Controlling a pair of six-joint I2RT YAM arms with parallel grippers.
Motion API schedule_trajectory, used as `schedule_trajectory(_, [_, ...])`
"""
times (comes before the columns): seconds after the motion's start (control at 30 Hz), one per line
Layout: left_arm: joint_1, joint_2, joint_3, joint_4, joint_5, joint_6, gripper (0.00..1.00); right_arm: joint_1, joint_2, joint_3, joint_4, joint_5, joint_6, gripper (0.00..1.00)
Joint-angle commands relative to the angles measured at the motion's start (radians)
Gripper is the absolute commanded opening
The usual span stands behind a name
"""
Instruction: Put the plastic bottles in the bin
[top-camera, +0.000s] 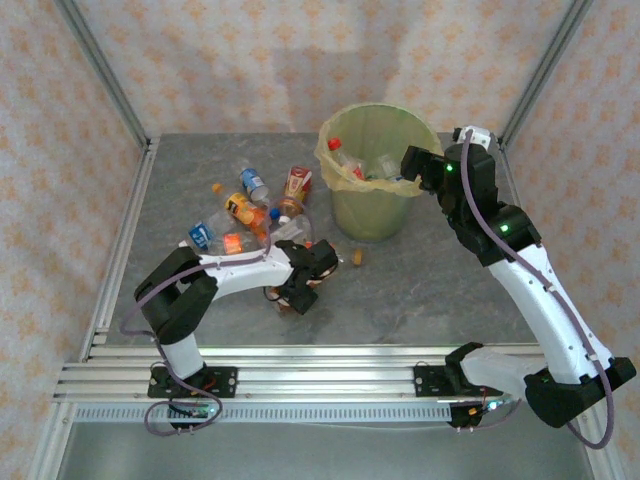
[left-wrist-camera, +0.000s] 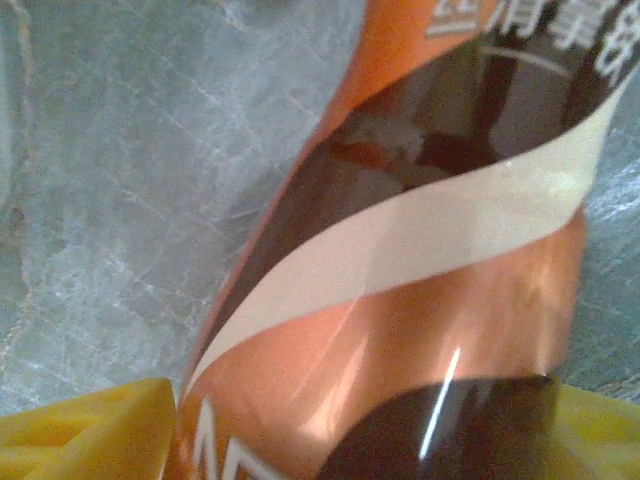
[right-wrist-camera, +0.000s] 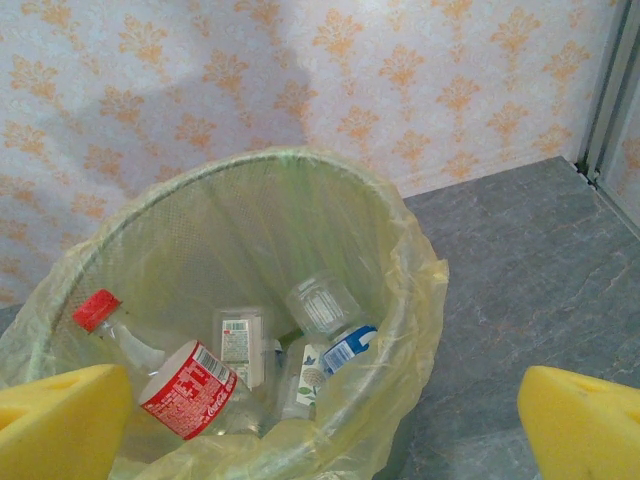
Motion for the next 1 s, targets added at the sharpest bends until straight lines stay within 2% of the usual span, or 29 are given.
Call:
schedule_trajectory(0.0, [-0.013, 0.002, -0.003, -0.02, -0.009, -0.011, 0.74, 0.004, -0.018, -0.013, 0.022, 0.019, 0.004, 0.99])
schedule_trajectory(0.27, [-0.025, -0.069, 0.022, -0.068, -0.004, -0.012, 0.49, 0.004, -0.019, -0.019, 0.03, 0.021, 0.006, 0.99])
schedule_trajectory(0.67, [-0.028, -0.375, 0.121, -0.158, 0.023, -0.015, 0.48, 0.004, -0.043, -0.044, 0.016, 0.053, 0.021, 0.99])
schedule_trajectory(0.83, [-0.028, -0.463, 0.254, -0.154, -0.03, 0.005, 0.46, 0.004, -0.069, -0.059, -0.015, 0.11, 0.04, 0.99])
schedule_trajectory(0.97, [-0.026, -0.473, 0.385, -0.097, -0.105, 0.04, 0.46, 0.004, -0.096, -0.085, -0.022, 0.128, 0.058, 0.99])
